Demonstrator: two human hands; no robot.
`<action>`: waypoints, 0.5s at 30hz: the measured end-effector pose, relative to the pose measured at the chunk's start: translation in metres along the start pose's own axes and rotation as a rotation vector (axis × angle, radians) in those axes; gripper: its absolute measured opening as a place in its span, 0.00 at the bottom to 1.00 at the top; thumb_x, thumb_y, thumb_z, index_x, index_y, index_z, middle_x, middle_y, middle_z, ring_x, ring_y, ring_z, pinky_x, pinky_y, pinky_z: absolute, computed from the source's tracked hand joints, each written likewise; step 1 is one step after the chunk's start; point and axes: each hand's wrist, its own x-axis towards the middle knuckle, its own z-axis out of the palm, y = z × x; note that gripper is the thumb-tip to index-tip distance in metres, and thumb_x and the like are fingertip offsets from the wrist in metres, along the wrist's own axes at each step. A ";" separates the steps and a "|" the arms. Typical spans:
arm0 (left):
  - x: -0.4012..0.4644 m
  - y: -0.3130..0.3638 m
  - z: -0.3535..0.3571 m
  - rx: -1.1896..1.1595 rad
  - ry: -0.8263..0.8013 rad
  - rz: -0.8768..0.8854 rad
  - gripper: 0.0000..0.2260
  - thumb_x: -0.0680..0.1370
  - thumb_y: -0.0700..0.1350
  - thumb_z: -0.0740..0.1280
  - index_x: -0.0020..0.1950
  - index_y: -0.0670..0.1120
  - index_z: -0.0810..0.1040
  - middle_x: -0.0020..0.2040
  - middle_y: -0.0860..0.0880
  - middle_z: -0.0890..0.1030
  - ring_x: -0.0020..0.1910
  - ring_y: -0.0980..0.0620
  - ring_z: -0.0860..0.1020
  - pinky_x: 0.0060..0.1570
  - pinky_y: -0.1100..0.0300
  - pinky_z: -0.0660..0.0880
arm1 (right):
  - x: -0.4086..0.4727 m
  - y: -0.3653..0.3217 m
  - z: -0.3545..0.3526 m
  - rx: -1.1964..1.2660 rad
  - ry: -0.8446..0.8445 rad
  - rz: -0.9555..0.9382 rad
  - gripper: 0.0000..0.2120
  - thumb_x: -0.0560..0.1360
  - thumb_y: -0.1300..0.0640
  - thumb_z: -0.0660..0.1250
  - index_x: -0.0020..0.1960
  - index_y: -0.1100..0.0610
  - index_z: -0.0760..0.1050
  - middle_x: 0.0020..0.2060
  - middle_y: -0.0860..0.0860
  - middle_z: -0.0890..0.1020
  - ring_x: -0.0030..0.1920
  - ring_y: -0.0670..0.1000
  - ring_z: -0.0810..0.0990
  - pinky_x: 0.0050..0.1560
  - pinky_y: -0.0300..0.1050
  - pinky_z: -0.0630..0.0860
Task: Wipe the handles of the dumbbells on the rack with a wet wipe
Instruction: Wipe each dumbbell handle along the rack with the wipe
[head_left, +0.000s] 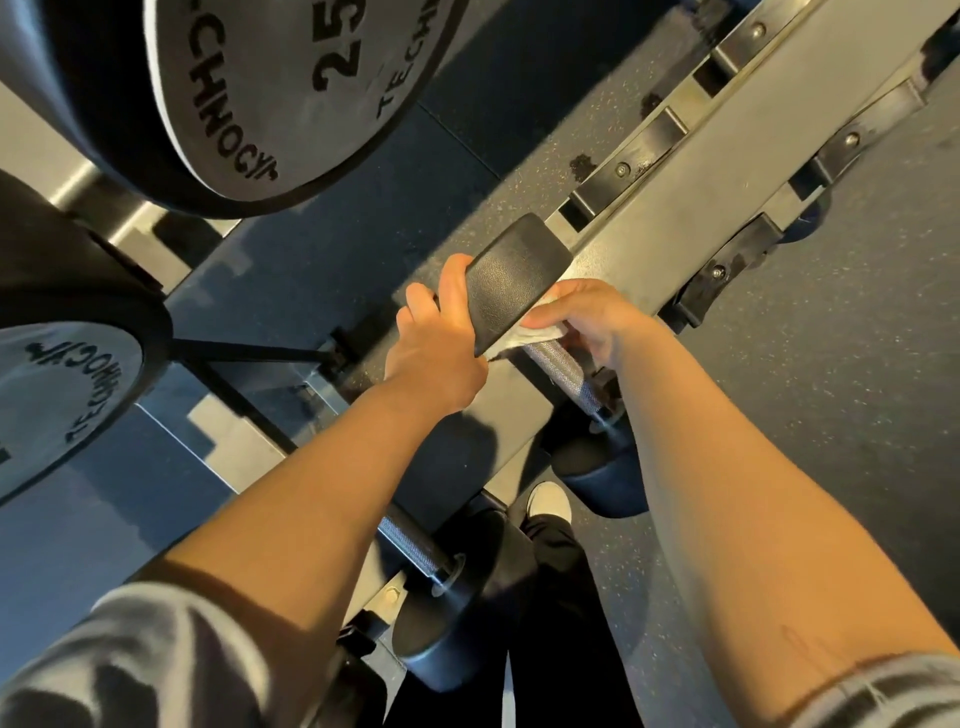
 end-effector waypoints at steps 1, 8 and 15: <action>0.000 0.000 0.000 -0.003 -0.001 -0.003 0.40 0.72 0.44 0.75 0.72 0.57 0.50 0.61 0.42 0.63 0.58 0.41 0.68 0.54 0.44 0.74 | -0.003 0.003 0.004 0.013 0.064 -0.052 0.13 0.62 0.71 0.75 0.32 0.56 0.75 0.29 0.48 0.82 0.33 0.47 0.82 0.39 0.41 0.77; 0.001 0.002 0.001 -0.001 -0.003 -0.018 0.41 0.72 0.40 0.73 0.74 0.55 0.50 0.63 0.41 0.62 0.60 0.41 0.67 0.58 0.43 0.74 | -0.035 0.039 0.053 -0.392 0.598 -0.528 0.06 0.71 0.66 0.68 0.37 0.58 0.75 0.30 0.49 0.74 0.32 0.49 0.71 0.33 0.42 0.67; 0.002 0.001 0.000 0.003 -0.045 -0.038 0.42 0.71 0.41 0.73 0.74 0.57 0.49 0.63 0.42 0.62 0.61 0.42 0.67 0.57 0.44 0.74 | -0.034 0.033 0.057 -0.704 0.575 -0.488 0.07 0.72 0.63 0.68 0.49 0.61 0.75 0.43 0.57 0.81 0.44 0.58 0.78 0.41 0.44 0.67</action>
